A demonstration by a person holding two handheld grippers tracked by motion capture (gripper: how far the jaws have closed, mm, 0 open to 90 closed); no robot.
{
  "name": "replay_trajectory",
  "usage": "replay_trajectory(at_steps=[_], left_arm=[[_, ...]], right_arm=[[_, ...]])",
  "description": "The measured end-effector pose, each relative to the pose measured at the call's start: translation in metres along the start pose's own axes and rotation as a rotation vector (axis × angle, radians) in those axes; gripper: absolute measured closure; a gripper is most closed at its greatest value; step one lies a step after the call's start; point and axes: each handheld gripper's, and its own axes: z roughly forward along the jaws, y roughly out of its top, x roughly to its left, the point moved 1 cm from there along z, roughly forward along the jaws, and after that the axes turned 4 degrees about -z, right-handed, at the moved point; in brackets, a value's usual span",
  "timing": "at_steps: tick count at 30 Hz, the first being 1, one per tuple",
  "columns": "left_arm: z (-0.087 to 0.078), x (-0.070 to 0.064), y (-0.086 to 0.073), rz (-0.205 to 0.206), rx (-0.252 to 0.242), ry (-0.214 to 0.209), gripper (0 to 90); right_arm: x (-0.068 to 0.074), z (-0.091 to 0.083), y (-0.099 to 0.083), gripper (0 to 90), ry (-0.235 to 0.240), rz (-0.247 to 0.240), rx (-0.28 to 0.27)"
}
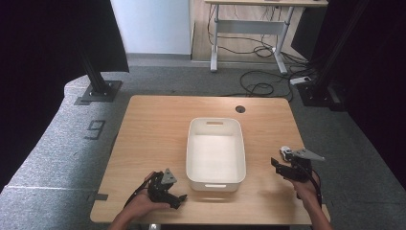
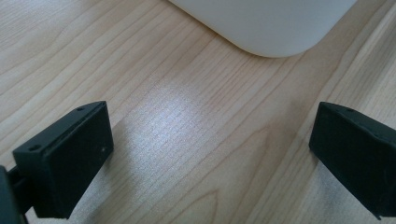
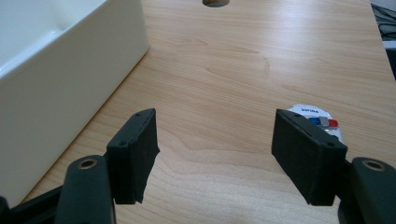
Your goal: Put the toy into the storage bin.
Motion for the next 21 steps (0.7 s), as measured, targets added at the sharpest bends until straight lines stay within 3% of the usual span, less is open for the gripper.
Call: replay_trajectory(at_steps=[21], left_arm=[[0.000, 0.000, 0.000, -0.001, 0.000, 0.000, 0.0]], right_arm=[[-0.016, -0.005, 0.000, 32.6, -0.026, 0.023, 0.001]])
